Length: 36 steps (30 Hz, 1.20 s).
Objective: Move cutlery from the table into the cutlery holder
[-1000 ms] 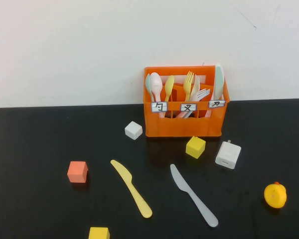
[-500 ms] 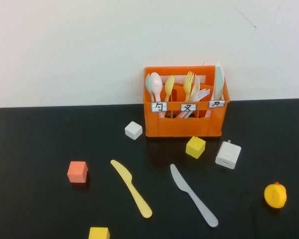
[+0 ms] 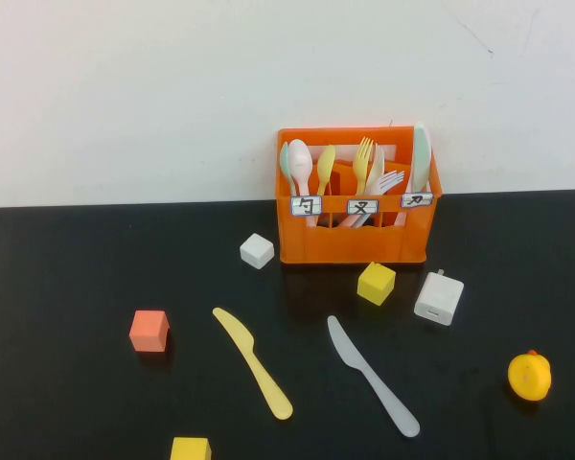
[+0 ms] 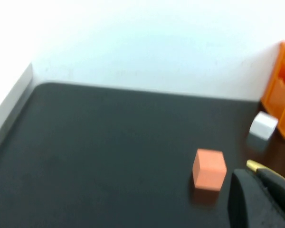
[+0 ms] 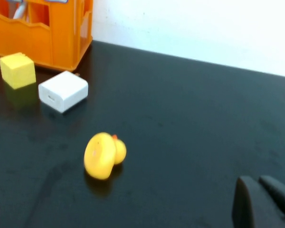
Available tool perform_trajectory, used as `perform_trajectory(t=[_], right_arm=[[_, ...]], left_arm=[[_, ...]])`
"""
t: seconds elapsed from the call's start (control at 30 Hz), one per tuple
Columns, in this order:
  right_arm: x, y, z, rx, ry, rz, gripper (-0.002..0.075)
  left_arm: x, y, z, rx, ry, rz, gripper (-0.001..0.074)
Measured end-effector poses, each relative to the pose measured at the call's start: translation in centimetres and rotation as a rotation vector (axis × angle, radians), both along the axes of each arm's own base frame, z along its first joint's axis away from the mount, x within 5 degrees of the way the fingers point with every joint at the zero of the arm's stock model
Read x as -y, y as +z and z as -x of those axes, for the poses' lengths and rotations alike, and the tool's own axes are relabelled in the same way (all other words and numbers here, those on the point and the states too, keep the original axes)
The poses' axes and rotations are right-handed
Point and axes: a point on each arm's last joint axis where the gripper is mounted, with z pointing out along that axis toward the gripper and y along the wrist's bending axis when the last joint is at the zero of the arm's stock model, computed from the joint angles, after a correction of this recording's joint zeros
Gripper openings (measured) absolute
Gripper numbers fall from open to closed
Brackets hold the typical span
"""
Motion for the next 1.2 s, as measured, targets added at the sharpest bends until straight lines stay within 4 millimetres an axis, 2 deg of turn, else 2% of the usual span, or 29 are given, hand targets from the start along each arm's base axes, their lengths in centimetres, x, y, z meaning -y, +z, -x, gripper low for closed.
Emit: perform_trajectory(t=[0.2,0.4,0.57,0.87,1.0,1.1,1.2], right_arm=[[0.1,0.8,-0.3,0.121,-0.008,0.001,-0.0002],[0.2,3.6,-0.5,0.423,-0.026,0.002,-0.0002],[0.3,5.2,-0.2,0.608,-0.038,0.001,-0.0002],[0.4,5.7,-0.1,0.657,-0.041,-0.082,-0.0002],[0.4,5.7,0.0,0.662,-0.042,-0.149,-0.0002],[0.4,5.7,0.0,0.662,-0.043,-0.176,-0.0002],[0.3,5.6,-0.1,0.622,-0.040,-0.168,-0.0002]], left_arm=[[0.0,1.1,-0.1,0.117,-0.003,0.006,-0.0002],[0.1,3.1,0.1,0.339,-0.010,0.012,-0.0002],[0.1,4.4,0.4,0.489,-0.016,0.018,-0.0002],[0.1,5.2,0.8,0.585,-0.029,0.086,-0.0002],[-0.1,5.5,0.9,0.608,-0.045,0.321,-0.0002],[-0.3,5.1,0.7,0.547,-0.032,0.453,-0.0002],[-0.2,5.5,0.7,0.430,-0.021,0.472,-0.0002]])
